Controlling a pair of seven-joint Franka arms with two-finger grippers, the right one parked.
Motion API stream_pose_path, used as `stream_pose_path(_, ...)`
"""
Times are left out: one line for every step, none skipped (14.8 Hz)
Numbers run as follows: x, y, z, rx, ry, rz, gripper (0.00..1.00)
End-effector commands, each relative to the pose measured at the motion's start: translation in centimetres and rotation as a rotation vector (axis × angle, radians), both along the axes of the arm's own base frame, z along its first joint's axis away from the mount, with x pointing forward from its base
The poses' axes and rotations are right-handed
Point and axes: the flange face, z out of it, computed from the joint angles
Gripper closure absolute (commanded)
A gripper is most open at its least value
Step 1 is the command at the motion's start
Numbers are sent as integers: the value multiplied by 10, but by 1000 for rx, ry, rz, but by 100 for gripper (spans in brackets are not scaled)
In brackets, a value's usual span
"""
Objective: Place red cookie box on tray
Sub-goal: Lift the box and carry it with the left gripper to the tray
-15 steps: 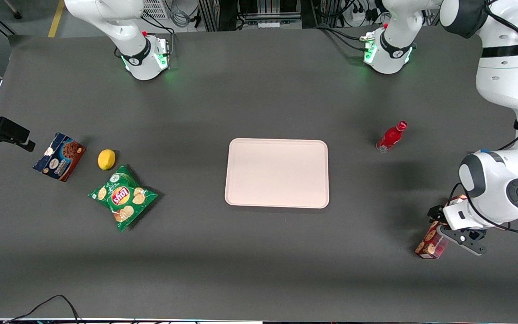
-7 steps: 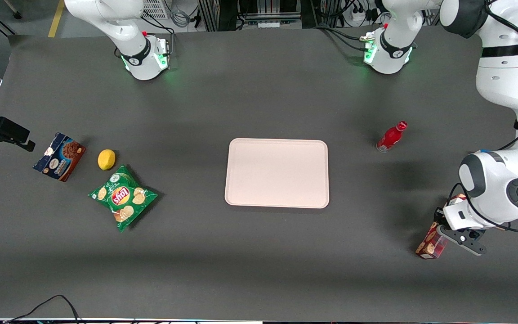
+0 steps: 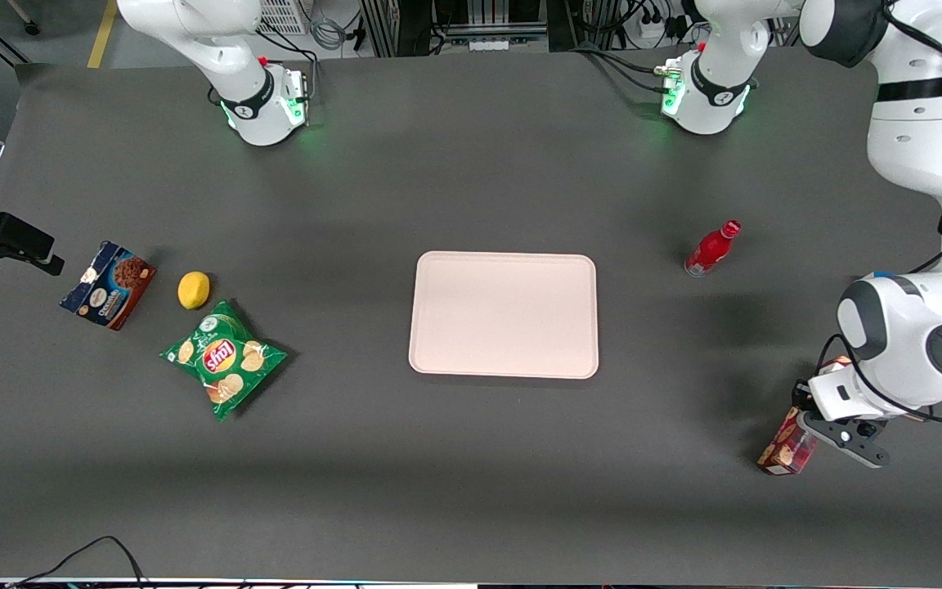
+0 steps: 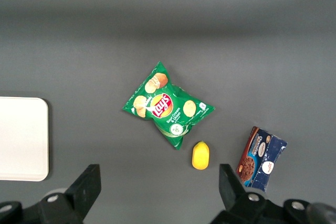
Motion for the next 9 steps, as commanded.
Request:
stream_pose_path(3, -2, 82, -8, 30, -6, 98)
stream_pose_path(3, -2, 107, -6, 39, -6, 98)
stream_pose_path(1, -1, 133, -6, 52, -5, 97)
stream_pose_path(-4, -2, 162, -4, 63, -6, 97)
stream_pose_path(-10, -1, 188, -2, 75, -4, 97)
stream_pose_path(-16, -1, 216, 4, 82, -5, 97)
stream_pose_path(-21, -1, 240, 6, 87, -3, 97)
stream_pose_path(-25, -2, 261, 6, 90, -2, 97)
stream_pose_path(-27, -2, 274, 4, 99, -1, 97)
